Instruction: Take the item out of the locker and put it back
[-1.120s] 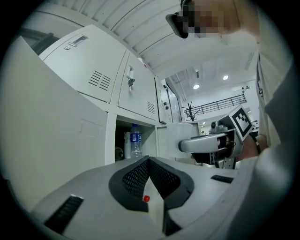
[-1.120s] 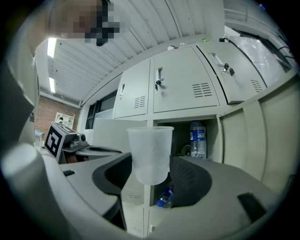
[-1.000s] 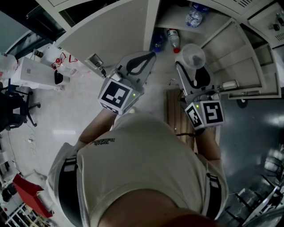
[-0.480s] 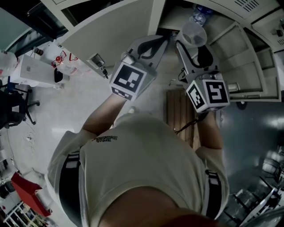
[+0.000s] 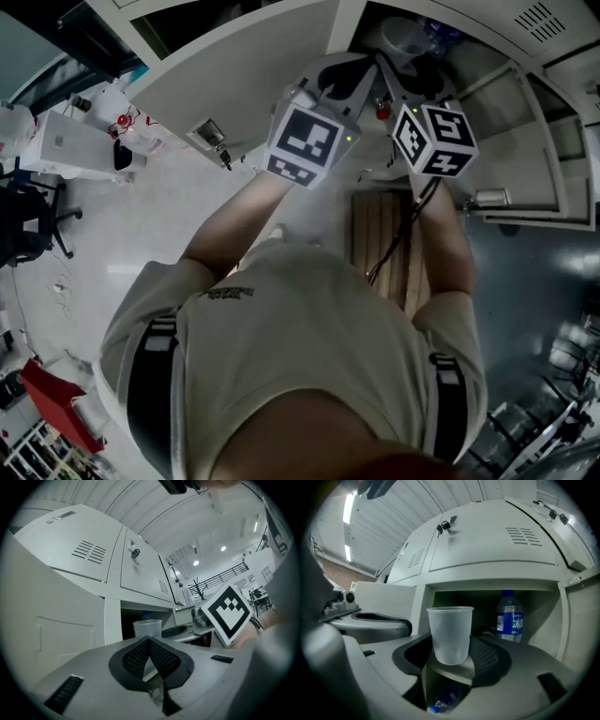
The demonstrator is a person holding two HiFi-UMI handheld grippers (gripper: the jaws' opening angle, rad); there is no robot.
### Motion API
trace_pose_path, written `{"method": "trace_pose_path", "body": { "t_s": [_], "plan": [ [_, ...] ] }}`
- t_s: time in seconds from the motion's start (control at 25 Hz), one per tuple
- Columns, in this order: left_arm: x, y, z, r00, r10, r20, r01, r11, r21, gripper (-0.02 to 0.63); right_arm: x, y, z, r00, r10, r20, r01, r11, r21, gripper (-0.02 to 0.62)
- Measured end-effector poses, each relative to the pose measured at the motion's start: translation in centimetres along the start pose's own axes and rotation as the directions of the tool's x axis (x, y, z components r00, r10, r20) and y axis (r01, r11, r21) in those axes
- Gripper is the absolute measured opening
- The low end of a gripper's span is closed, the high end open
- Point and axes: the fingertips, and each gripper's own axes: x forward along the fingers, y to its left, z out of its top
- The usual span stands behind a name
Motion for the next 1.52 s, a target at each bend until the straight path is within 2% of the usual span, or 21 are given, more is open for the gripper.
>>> {"method": "trace_pose_path", "body": {
  "t_s": [0.24,0.4,0.76,1.2,1.52],
  "plan": [
    [2.0,1.0,-1.5,0.999,0.014,-0.029,-0.014,1.000,-0.007,0.009,4.3,-2.4,-2.8,0.994,-0.094,-0.058,0.089,0.993,-0.080,0.256],
    [3.0,0.8,-2.2,0.999,0.001,-0.037,-0.001,1.000,-0.015,0.009,6.4,-3.5,-5.0,0.988,-0.110,-0.109,0.104,0.993,-0.064,0.256],
    [3.3,0.6,-3.7,0.999,-0.007,-0.048,0.006,0.999,-0.032,0.009,8.2,-4.4,-7.9,0.981,-0.098,-0.168,0.101,0.995,0.009,0.256],
    [3.3,0.4,-4.7,0.998,-0.007,-0.055,0.004,0.999,-0.043,0.009,8.5,-4.4,-9.6,0.973,-0.071,-0.222,0.081,0.996,0.036,0.257],
    [3.2,0.5,-4.7,0.998,-0.005,-0.055,0.003,0.999,-0.041,0.009,8.4,-4.2,-9.3,0.976,-0.069,-0.206,0.078,0.996,0.036,0.269]
  ]
}}
